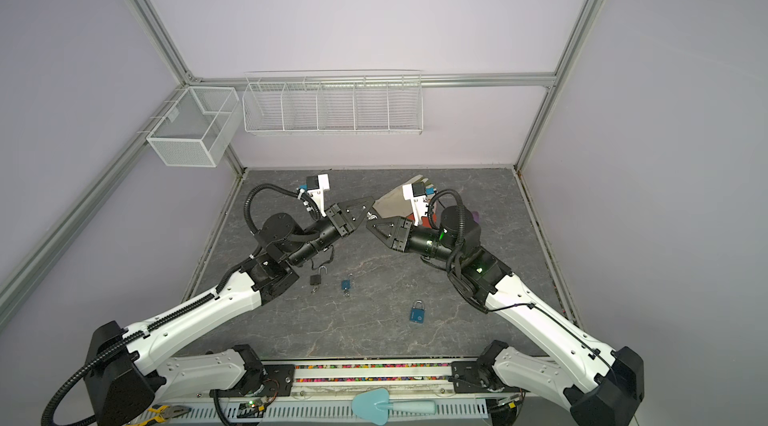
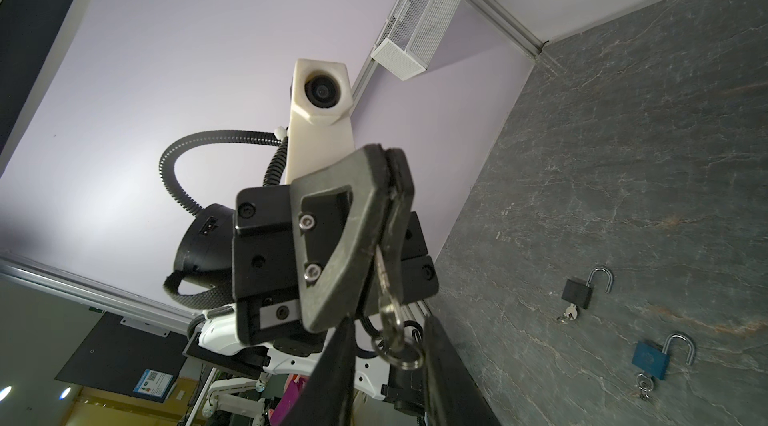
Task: Unlock with the key
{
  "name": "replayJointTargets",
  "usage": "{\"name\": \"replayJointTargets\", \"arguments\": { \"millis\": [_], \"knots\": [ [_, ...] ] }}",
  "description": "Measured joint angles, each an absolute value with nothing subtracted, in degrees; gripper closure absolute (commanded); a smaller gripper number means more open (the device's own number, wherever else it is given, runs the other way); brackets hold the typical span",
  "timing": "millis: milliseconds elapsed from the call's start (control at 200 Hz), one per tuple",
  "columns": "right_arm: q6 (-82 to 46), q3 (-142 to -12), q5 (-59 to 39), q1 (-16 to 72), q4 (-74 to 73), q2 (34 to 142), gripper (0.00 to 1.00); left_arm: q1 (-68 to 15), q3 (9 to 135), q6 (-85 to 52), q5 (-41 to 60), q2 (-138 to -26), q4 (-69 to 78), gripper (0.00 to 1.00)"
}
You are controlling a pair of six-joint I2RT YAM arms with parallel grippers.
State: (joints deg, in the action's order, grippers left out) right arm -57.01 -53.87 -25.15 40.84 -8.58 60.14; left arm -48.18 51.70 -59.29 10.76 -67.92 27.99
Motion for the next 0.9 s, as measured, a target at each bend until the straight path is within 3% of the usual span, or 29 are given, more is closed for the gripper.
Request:
{"name": "replayJointTargets", "arguments": {
  "millis": [500, 900],
  "knots": [
    [-57.2, -53.9, -25.4, 40.6, -11.6, 61.8, 0.74, -48.2, 51.7, -59.3, 10.7, -67.4, 28.0, 1.0],
    [-57.6, -53.9, -26.2, 40.5, -13.5, 61.9, 0.86, -48.2, 51.7, -58.8, 10.1, -66.9, 28.0, 1.0]
  ]
}}
